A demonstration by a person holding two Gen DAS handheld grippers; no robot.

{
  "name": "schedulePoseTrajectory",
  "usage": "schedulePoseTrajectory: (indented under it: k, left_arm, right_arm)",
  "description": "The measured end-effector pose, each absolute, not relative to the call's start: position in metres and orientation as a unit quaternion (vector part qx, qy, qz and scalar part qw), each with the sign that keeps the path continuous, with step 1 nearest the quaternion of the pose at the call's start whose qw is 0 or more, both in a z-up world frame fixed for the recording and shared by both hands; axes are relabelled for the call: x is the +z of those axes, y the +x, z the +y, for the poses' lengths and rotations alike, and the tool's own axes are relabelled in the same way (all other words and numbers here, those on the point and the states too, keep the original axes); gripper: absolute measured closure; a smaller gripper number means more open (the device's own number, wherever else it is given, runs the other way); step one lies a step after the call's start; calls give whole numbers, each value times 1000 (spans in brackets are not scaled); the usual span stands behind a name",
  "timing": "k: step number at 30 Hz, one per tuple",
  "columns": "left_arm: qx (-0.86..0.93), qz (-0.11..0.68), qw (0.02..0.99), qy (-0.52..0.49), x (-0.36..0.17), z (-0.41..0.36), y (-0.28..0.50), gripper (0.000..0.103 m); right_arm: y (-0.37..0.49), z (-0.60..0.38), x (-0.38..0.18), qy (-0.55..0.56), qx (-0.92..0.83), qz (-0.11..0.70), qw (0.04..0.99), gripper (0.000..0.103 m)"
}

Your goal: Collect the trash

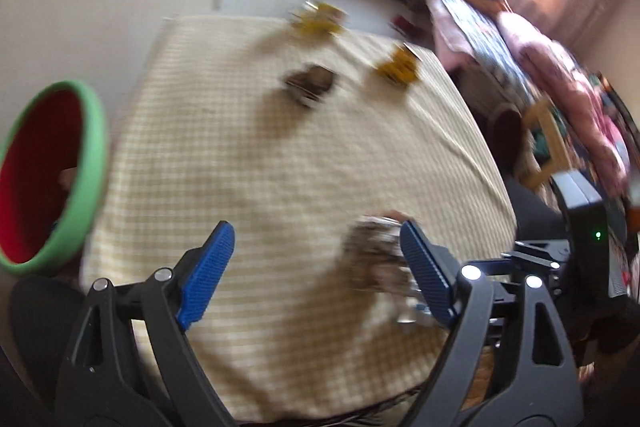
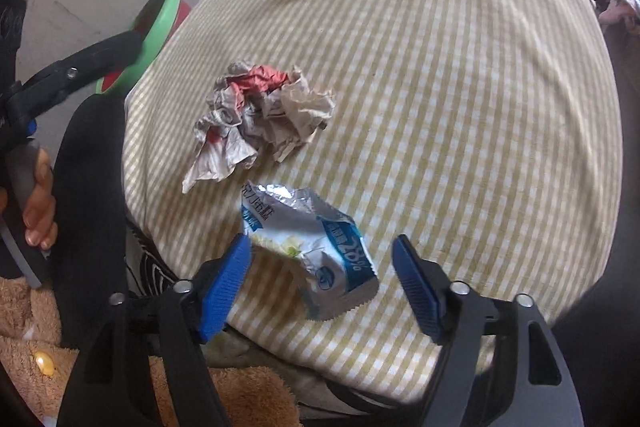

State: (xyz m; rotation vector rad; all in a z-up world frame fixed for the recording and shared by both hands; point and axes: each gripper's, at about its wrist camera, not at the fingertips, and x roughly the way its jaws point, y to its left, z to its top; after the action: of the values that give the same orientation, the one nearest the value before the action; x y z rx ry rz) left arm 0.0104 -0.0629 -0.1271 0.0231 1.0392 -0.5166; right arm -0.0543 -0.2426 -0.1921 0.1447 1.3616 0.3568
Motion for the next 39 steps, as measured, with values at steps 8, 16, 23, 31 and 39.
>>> schedulePoseTrajectory:
  k: [8, 16, 23, 31, 39]
  left_arm:
    - [-262, 545, 795, 46, -167, -110, 15, 23]
    - [-264, 566, 780, 42, -185, -107, 13, 64]
    - [-237, 524, 818, 26, -159, -87, 14, 69]
    - [-183, 465, 866, 15, -120, -52, 18, 69]
    - [-143, 429, 892, 10, -99, -23, 19, 69]
  right_arm:
    - [-61, -259, -192, 99, 155, 614, 767, 84]
    - [-62, -309, -171, 180, 85, 537, 820, 86]
    - [-56, -311, -149, 213, 84, 485, 844, 86]
    - [-35, -275, -123, 199, 104, 446, 867, 85]
    - [-27, -245, -119, 182, 128, 441, 869, 84]
